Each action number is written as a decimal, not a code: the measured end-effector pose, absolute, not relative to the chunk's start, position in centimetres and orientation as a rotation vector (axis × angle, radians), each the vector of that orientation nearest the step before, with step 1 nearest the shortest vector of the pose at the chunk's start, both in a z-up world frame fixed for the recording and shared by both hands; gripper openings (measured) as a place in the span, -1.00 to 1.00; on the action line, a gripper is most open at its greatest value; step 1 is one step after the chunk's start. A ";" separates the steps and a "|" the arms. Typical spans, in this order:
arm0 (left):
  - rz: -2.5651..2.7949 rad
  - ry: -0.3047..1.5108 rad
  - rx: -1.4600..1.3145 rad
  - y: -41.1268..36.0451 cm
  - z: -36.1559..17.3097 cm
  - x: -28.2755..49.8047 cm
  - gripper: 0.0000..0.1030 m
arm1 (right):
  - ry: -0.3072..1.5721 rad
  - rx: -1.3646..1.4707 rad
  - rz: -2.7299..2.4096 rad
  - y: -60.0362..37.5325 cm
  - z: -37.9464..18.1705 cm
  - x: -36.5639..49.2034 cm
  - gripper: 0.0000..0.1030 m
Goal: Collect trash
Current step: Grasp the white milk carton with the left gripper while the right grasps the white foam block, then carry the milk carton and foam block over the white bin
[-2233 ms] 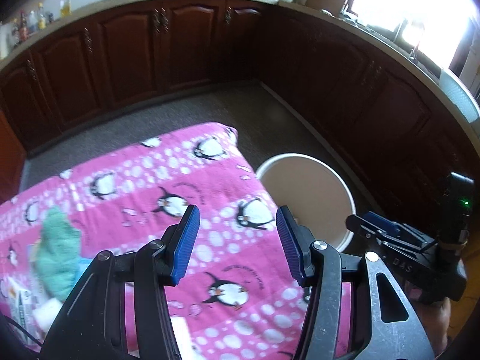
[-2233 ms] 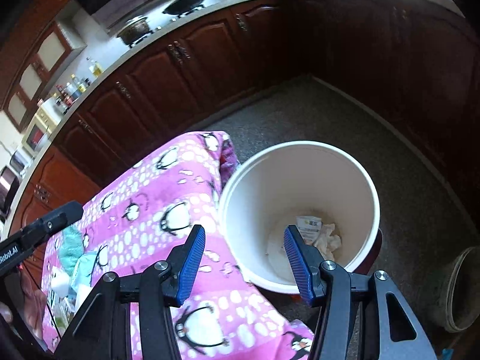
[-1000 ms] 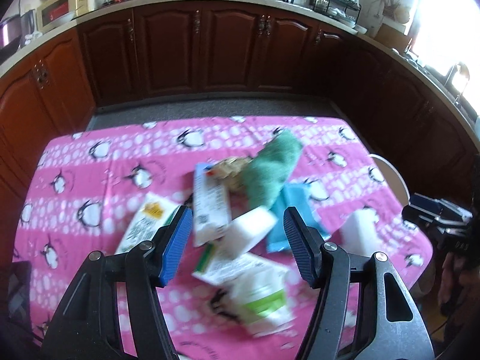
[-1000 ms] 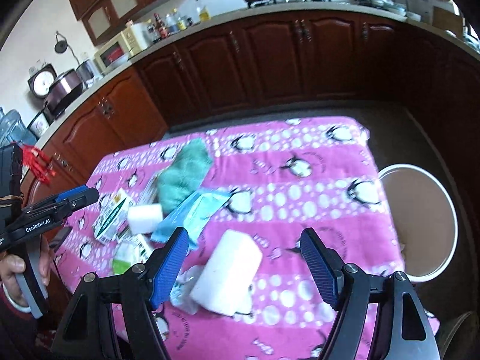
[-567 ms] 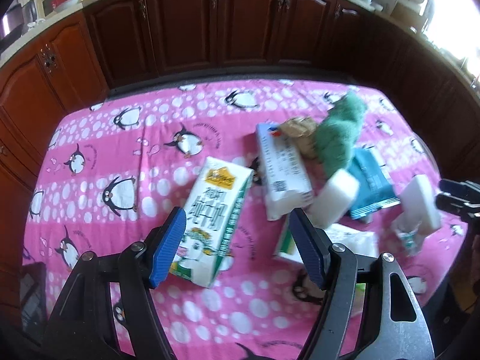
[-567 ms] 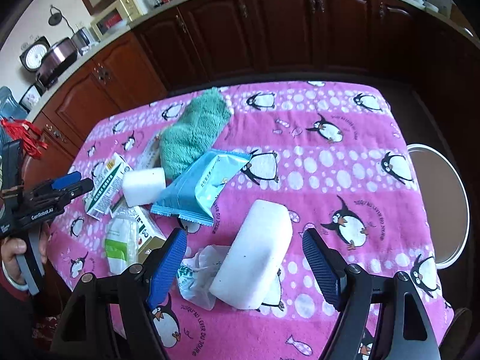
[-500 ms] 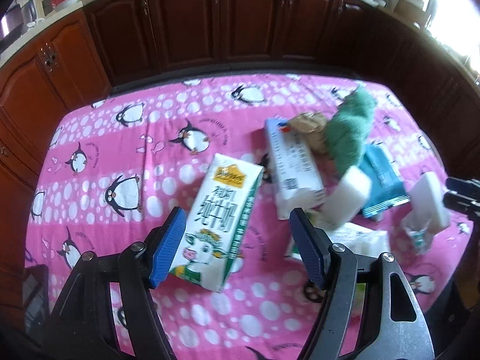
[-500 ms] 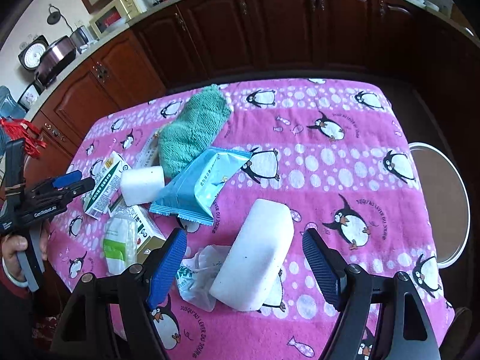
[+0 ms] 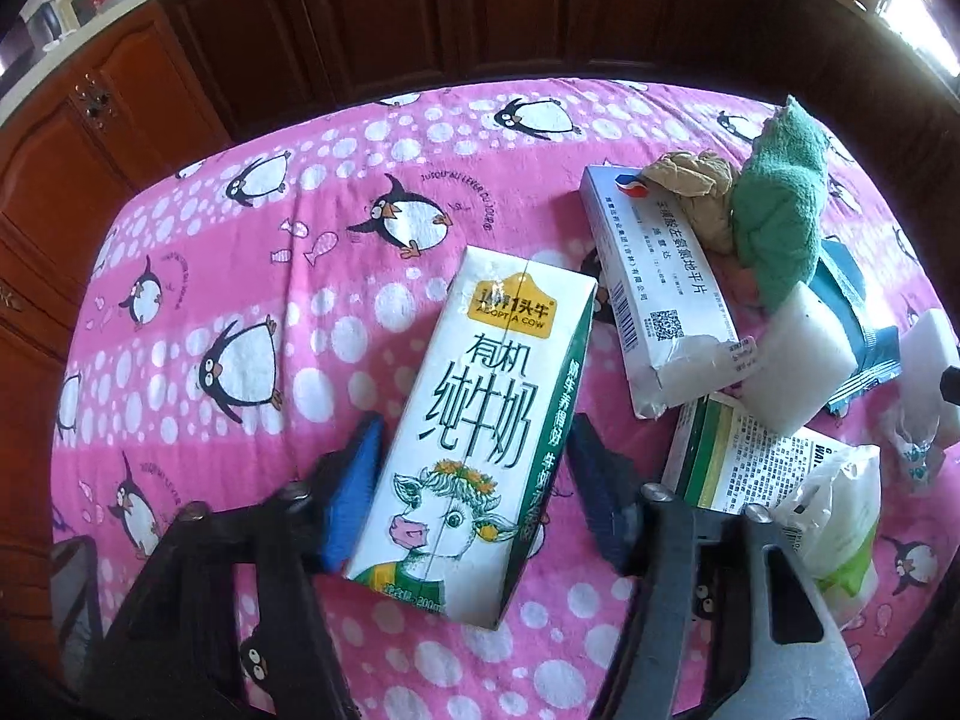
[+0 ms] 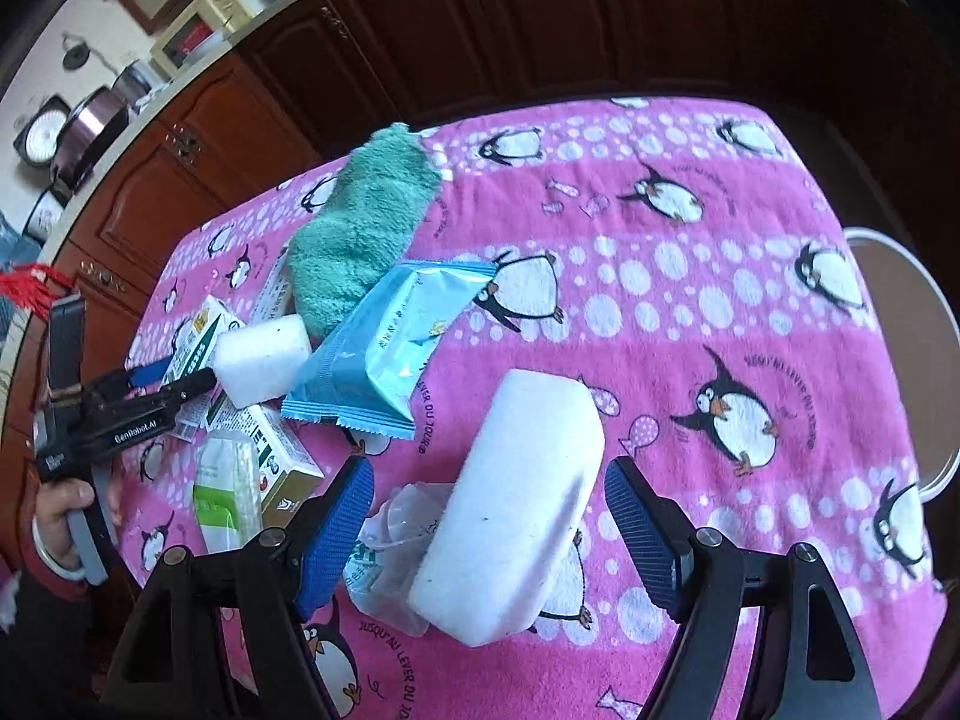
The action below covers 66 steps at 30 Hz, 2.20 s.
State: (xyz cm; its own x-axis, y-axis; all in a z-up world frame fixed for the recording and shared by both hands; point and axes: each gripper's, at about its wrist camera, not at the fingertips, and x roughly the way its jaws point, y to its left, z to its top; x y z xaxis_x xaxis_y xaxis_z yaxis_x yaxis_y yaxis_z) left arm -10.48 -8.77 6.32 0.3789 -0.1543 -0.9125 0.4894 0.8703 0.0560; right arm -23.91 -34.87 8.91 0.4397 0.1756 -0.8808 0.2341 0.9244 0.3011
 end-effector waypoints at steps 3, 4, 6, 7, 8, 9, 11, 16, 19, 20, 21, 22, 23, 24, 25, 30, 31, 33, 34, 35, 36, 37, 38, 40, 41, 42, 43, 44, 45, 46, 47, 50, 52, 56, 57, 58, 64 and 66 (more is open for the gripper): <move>-0.417 1.100 0.334 -8.7 6.6 -10.8 0.10 | 1.137 0.432 -0.028 -35.4 8.4 -24.0 -0.02; -0.412 1.085 0.333 -8.7 6.9 -11.0 0.10 | 1.141 0.441 -0.032 -35.7 8.2 -24.1 -0.13; -0.410 1.063 0.324 -8.7 7.8 -11.3 0.08 | 1.116 0.454 -0.022 -36.1 8.6 -24.7 -0.22; -0.413 1.052 0.316 -8.6 8.4 -11.5 0.07 | 1.105 0.453 -0.017 -36.2 8.9 -25.0 -0.30; -0.421 1.039 0.308 -8.6 9.2 -11.7 0.07 | 1.093 0.445 -0.014 -36.3 9.3 -25.3 -0.31; -0.428 1.027 0.302 -8.7 9.9 -11.9 0.07 | 1.079 0.440 -0.013 -36.3 9.8 -25.5 -0.32; -0.445 1.011 0.283 -9.0 11.4 -12.2 0.06 | 1.054 0.441 -0.003 -36.5 10.7 -25.8 -0.33; -0.503 0.968 0.240 -10.6 14.5 -13.5 0.06 | 0.984 0.410 0.008 -36.5 13.1 -26.3 -0.33; -0.532 0.949 0.235 -12.1 15.7 -14.3 0.05 | 0.956 0.405 0.013 -36.5 14.0 -26.7 -0.33; -0.545 0.942 0.236 -12.7 16.1 -14.6 0.05 | 0.947 0.404 0.013 -36.7 14.3 -26.7 -0.34; -0.555 0.934 0.238 -13.4 16.5 -14.8 0.05 | 0.939 0.404 0.012 -36.8 14.5 -26.9 -0.33; -0.561 0.927 0.242 -13.8 16.7 -15.1 0.05 | 0.932 0.404 0.011 -36.8 14.7 -27.0 -0.33; -0.570 0.918 0.246 -14.4 17.0 -15.4 0.05 | 0.923 0.405 0.009 -36.9 15.0 -27.1 -0.34; -0.581 0.912 0.248 -15.1 17.3 -15.7 0.05 | 0.919 0.404 0.006 -37.1 15.2 -27.2 -0.34; -0.587 0.908 0.249 -15.5 17.5 -15.9 0.05 | 0.913 0.403 0.003 -37.2 15.4 -27.3 -0.34; -0.632 0.880 0.260 -18.4 18.6 -17.2 0.04 | 0.890 0.405 -0.002 -37.8 16.0 -27.9 -0.34; -0.640 0.876 0.262 -18.9 18.7 -17.3 0.04 | 0.884 0.407 -0.004 -37.9 16.1 -28.0 -0.34; -0.658 0.866 0.273 -20.0 19.1 -17.8 0.03 | 0.873 0.407 -0.011 -38.4 16.4 -28.3 -0.33; -0.668 0.862 0.278 -20.6 19.2 -18.1 0.03 | 0.867 0.409 -0.017 -38.6 16.6 -28.4 -0.33; -0.680 0.859 0.282 -21.2 19.4 -18.4 0.03 | 0.862 0.412 -0.021 -38.9 16.7 -28.6 -0.33; -0.689 0.856 0.286 -21.8 19.5 -18.6 0.03 | 0.856 0.415 -0.026 -39.2 16.9 -28.8 -0.33; -0.699 0.853 0.291 -22.3 19.6 -18.9 0.03 | 0.849 0.419 -0.033 -39.7 17.1 -29.1 -0.33; -0.709 0.849 0.296 -22.9 19.7 -19.1 0.03 | 0.843 0.421 -0.042 -40.0 17.2 -29.3 -0.33; -0.732 0.846 0.307 -24.3 19.9 -19.5 0.03 | 0.832 0.427 -0.061 -40.9 17.5 -29.8 -0.33; -0.741 0.845 0.309 -24.8 19.9 -19.7 0.03 | 0.828 0.431 -0.069 -41.3 17.6 -30.0 -0.33; -0.750 0.842 0.313 -25.4 20.0 -20.0 0.02 | 0.823 0.438 -0.079 -41.9 17.7 -30.3 -0.33; -0.759 0.839 0.319 -26.0 20.1 -20.2 0.02 | 0.819 0.443 -0.087 -42.4 17.7 -30.6 -0.33; -0.771 0.837 0.325 -26.8 20.2 -20.5 0.02 | 0.814 0.448 -0.096 -42.9 17.8 -30.8 -0.33; -0.782 0.836 0.330 -27.5 20.2 -20.7 0.02 | 0.810 0.451 -0.108 -43.4 17.8 -31.2 -0.33; -0.791 0.836 0.333 -28.1 20.3 -20.9 0.02 | 0.805 0.454 -0.121 -44.0 17.9 -31.5 -0.33; -0.803 0.836 0.338 -28.9 20.3 -21.2 0.02 | 0.801 0.454 -0.132 -44.4 17.9 -31.7 -0.33; -0.832 0.833 0.356 -31.0 20.3 -21.8 0.02 | 0.790 0.463 -0.167 -46.0 18.1 -32.6 -0.33; -0.851 0.835 0.371 -32.4 20.2 -22.2 0.02 | 0.783 0.471 -0.194 -47.1 18.1 -33.2 -0.33; -0.887 0.846 0.395 -35.3 19.7 -22.6 0.02 | 0.774 0.497 -0.241 -49.5 17.8 -34.2 -0.33; -0.894 0.850 0.400 -35.8 19.5 -22.7 0.02 | 0.774 0.503 -0.250 -50.0 17.7 -34.4 -0.33; -0.900 0.855 0.406 -36.5 19.4 -22.8 0.01 | 0.774 0.511 -0.261 -50.6 17.5 -34.7 -0.33; -0.929 0.877 0.444 -40.1 18.1 -23.1 0.01 | 0.786 0.551 -0.311 -53.5 16.2 -35.9 -0.33; -0.937 0.890 0.449 -41.1 17.6 -23.2 0.01 | 0.795 0.562 -0.324 -54.3 15.7 -36.2 -0.33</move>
